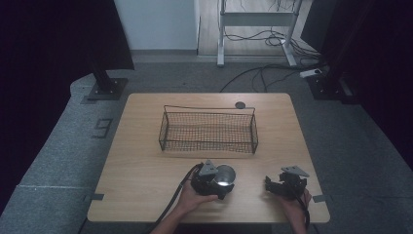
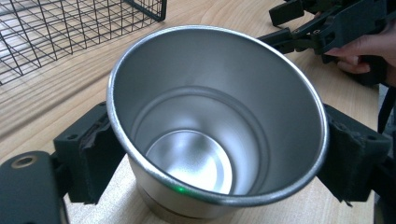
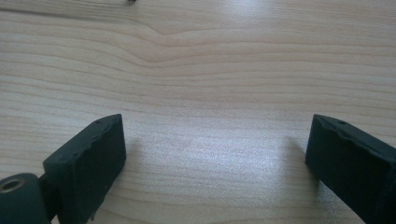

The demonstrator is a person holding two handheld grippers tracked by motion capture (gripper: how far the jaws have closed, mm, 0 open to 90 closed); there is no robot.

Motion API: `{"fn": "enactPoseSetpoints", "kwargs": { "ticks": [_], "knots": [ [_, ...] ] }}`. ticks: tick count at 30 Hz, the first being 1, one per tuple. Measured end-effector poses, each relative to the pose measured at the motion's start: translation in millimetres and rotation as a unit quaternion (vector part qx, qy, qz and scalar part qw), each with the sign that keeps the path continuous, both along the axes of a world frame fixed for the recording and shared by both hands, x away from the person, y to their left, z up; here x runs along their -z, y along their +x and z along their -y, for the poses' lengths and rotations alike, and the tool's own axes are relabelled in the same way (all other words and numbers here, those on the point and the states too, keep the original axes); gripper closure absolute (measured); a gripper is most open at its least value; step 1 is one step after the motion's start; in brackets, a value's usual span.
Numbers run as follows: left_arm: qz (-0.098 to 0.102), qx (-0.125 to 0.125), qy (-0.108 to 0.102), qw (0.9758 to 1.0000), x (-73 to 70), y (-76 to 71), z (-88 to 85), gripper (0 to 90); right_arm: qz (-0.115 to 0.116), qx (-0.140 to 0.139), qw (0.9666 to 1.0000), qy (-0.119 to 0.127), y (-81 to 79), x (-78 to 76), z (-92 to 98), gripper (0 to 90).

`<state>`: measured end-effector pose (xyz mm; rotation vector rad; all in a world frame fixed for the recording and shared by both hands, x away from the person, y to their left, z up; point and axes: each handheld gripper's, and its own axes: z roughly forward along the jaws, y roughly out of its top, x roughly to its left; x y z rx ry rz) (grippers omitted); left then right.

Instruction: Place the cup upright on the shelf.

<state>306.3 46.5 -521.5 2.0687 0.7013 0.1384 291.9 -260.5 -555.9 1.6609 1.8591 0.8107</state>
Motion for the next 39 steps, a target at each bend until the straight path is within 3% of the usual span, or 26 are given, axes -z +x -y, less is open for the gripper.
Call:
{"fn": "enactPoseSetpoints", "kwargs": {
  "ticks": [6,8,23,39],
  "knots": [
    [0.020,-0.014,-0.001,0.9997,-3.7,-1.7,-3.3,16.9,0.000,-0.001,1.0000,-0.001,-0.1,0.0,0.2,4.9],
    [0.013,-0.013,-0.008,0.9998,-4.0,-0.1,-4.7,18.9,0.000,-0.001,1.0000,-0.001,-0.1,0.0,0.2,4.9],
    [0.025,-0.015,-0.008,0.9995,-3.8,-3.5,-3.7,19.0,0.000,-0.001,1.0000,0.000,-0.5,0.0,0.2,5.0],
    [0.046,-0.015,-0.027,0.9984,-27.0,-6.4,-17.2,19.0,0.000,-0.002,1.0000,-0.001,-0.5,0.0,0.2,5.0]
  ]
}}
